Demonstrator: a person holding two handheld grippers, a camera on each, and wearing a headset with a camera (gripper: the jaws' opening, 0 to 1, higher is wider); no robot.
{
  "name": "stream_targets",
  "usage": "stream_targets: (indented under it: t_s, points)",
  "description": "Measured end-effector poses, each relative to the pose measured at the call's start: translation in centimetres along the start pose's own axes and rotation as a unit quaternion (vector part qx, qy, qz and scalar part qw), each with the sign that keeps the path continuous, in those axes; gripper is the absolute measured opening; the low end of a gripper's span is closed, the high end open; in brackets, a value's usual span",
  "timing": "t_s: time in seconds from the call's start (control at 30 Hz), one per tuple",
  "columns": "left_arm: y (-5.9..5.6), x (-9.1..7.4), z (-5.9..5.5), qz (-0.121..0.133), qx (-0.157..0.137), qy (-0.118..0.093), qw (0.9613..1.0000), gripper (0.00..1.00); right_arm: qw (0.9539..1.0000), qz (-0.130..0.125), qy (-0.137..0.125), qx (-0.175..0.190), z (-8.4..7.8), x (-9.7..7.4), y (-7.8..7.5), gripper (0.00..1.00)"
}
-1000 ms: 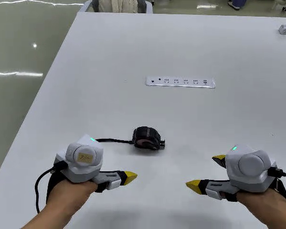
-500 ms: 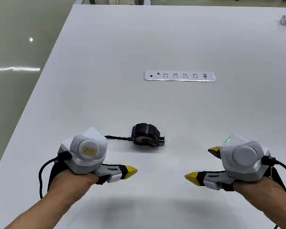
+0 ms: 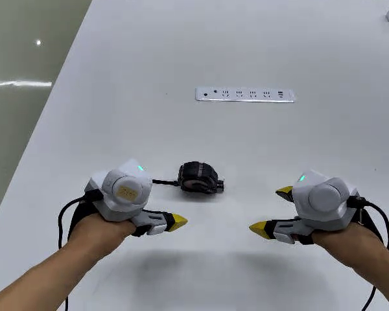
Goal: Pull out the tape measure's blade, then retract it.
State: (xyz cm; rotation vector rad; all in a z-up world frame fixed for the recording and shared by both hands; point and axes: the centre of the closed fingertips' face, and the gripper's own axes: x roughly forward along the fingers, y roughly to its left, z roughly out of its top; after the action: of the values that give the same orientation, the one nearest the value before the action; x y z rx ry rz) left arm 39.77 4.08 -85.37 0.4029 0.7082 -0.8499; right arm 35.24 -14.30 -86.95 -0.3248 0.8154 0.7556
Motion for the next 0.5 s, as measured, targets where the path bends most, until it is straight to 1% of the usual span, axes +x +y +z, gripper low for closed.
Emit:
stream_targets:
  t_s: [0.27, 0.4, 0.5]
  points:
    - [0.1, 0.7, 0.7, -0.011, 0.030, 0.004, 0.9995, 0.83, 0.9997, 0.010, 0.003, -0.020, 0.6, 1.0, -0.2, 0.60]
    - [0.2, 1.1, 1.0, -0.018, 0.036, 0.004, 0.9992, 0.82, 0.9994, 0.013, -0.002, -0.031, 1.1, 1.2, -0.4, 0.58]
    - [0.2, 1.5, 1.2, -0.023, 0.049, 0.007, 0.9985, 0.82, 0.9992, 0.015, -0.001, -0.038, 1.2, 1.4, -0.5, 0.58]
